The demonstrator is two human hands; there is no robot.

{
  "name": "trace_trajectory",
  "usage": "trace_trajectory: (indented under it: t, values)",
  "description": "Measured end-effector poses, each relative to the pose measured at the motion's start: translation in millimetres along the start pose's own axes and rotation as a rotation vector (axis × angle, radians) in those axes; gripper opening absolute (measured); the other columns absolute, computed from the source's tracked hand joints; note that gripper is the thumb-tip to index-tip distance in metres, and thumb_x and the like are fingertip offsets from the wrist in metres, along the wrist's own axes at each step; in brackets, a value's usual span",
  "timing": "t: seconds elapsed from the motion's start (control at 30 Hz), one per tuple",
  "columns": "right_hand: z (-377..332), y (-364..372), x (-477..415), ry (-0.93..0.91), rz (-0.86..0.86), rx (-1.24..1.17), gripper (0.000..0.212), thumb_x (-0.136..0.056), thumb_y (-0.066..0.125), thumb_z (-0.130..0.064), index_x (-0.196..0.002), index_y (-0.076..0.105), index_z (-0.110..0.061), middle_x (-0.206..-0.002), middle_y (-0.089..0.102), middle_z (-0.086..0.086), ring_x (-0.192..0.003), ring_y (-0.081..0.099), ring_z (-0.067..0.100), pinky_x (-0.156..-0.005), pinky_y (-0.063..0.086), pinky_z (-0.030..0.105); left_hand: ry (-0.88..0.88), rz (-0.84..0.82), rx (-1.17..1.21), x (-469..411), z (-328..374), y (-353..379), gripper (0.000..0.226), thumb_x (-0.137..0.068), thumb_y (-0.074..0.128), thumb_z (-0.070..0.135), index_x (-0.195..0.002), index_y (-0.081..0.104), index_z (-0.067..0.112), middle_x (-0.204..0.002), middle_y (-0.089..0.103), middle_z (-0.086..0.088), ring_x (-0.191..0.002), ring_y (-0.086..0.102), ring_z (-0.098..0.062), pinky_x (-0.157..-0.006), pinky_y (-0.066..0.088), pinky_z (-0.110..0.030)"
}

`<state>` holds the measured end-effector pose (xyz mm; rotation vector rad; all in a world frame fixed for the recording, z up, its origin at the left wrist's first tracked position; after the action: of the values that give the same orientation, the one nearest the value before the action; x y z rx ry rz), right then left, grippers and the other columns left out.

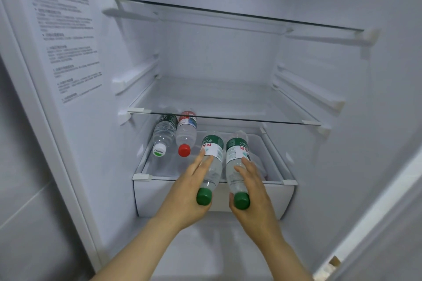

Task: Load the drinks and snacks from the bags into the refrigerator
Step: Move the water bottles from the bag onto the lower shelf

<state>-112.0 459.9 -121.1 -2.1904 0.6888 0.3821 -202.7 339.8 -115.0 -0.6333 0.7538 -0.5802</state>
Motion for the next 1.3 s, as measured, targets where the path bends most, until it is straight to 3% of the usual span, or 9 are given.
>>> trace_trajectory:
  t: [0.1, 0.27, 0.47, 0.53, 0.73, 0.87, 0.97, 1.1, 1.3]
  values:
    - [1.0, -1.4, 0.3, 0.004, -0.019, 0.033, 0.076, -0.082, 0.068, -0.008, -0.140, 0.030, -0.040, -0.156, 0.014, -0.024, -0.145, 0.005, -0.004, -0.105, 0.012, 0.000, -0.023, 0.024, 0.031, 1.1, -5.0, -0.2, 0.092, -0.079, 0.068, 0.021, -0.148, 0.011, 0.040, -0.156, -0.001, 0.025, -0.140, 0.019, 0.003, -0.107, 0.026, -0.014]
    - [-0.1, -6.0, 2.9, 0.004, -0.071, 0.000, 0.080, -0.080, 0.073, -0.016, -0.142, 0.029, -0.041, -0.156, 0.010, -0.028, -0.144, 0.005, -0.007, -0.108, 0.015, 0.007, -0.066, -0.077, 0.044, 1.4, -5.7, -0.4, 0.105, -0.071, 0.077, 0.041, -0.147, 0.004, 0.045, -0.152, -0.009, 0.035, -0.130, 0.013, 0.015, -0.105, 0.025, -0.013]
    - [0.9, -11.0, 5.9, 0.045, -0.110, -0.048, 0.084, -0.079, 0.077, -0.023, -0.144, 0.027, -0.042, -0.154, 0.008, -0.034, -0.140, 0.003, -0.015, -0.104, 0.010, -0.002, -0.123, -0.169, 0.081, 2.5, -12.0, -5.8, 0.111, -0.066, 0.080, 0.044, -0.147, 0.004, 0.047, -0.151, -0.009, 0.036, -0.137, 0.015, 0.009, -0.112, 0.028, -0.022]
    - [1.1, -9.7, 6.1, 0.048, -0.141, -0.062, 0.087, -0.079, 0.077, -0.027, -0.146, 0.023, -0.042, -0.154, 0.005, -0.035, -0.140, 0.000, -0.016, -0.109, 0.010, 0.004, -0.131, -0.213, 0.098, 2.2, -13.1, -5.1, 0.112, -0.066, 0.081, 0.044, -0.148, 0.004, 0.047, -0.151, -0.009, 0.036, -0.138, 0.015, 0.008, -0.112, 0.031, -0.023]
    - [9.1, -6.2, 5.9, 0.104, -0.236, -0.190, 0.086, -0.079, 0.077, -0.032, -0.145, 0.024, -0.047, -0.153, 0.003, -0.038, -0.142, 0.001, -0.012, -0.120, 0.020, 0.040, -0.167, -0.357, 0.153, -3.9, -20.9, -4.2, 0.112, -0.068, 0.083, 0.035, -0.148, 0.005, 0.044, -0.153, -0.007, 0.031, -0.136, 0.023, 0.005, -0.105, 0.036, -0.017]
    - [10.5, -2.3, -0.8, 0.091, -0.261, -0.203, 0.085, -0.080, 0.076, -0.031, -0.145, 0.024, -0.046, -0.151, 0.003, -0.040, -0.142, 0.002, -0.012, -0.120, 0.020, 0.041, -0.193, -0.298, 0.173, -5.1, -23.3, -4.6, 0.112, -0.064, 0.084, 0.040, -0.147, 0.010, 0.046, -0.153, -0.002, 0.031, -0.138, 0.026, -0.002, -0.112, 0.034, -0.026]
    - [15.1, -1.8, -9.3, 0.094, -0.224, -0.212, 0.084, -0.079, 0.077, -0.030, -0.146, 0.027, -0.044, -0.154, 0.010, -0.034, -0.142, 0.007, -0.010, -0.119, 0.022, 0.042, -0.166, -0.191, 0.058, -8.3, -18.7, -10.0, 0.107, -0.068, 0.080, 0.045, -0.149, 0.011, 0.041, -0.155, 0.002, 0.024, -0.143, 0.010, 0.001, -0.115, 0.016, -0.021]
    - [20.2, -2.5, -20.5, 0.089, -0.153, -0.216, 0.077, -0.078, 0.078, -0.023, -0.141, 0.038, -0.042, -0.154, 0.020, -0.029, -0.142, 0.016, -0.008, -0.118, 0.026, 0.041, -0.146, -0.161, -0.036, -16.3, -15.9, -6.8, 0.103, -0.070, 0.075, 0.050, -0.150, 0.012, 0.035, -0.159, 0.001, 0.014, -0.146, -0.005, -0.005, -0.115, 0.007, -0.023]
    - [20.4, 9.1, -37.8, 0.091, -0.142, -0.246, 0.076, -0.076, 0.079, -0.019, -0.138, 0.041, -0.040, -0.152, 0.022, -0.029, -0.141, 0.014, -0.010, -0.118, 0.027, 0.039, -0.229, -0.078, 0.107, -29.0, -29.2, -7.8, 0.099, -0.072, 0.079, 0.040, -0.150, 0.019, 0.031, -0.158, 0.013, 0.011, -0.143, 0.011, -0.001, -0.109, 0.013, -0.015]
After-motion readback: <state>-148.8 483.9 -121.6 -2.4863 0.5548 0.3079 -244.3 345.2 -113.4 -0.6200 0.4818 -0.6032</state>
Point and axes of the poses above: each hand's wrist, its own x-axis away from the middle knuckle, its own y-axis out of the palm, z = x × y, the point moved 9 cm from there along -x, towards the middle knuckle
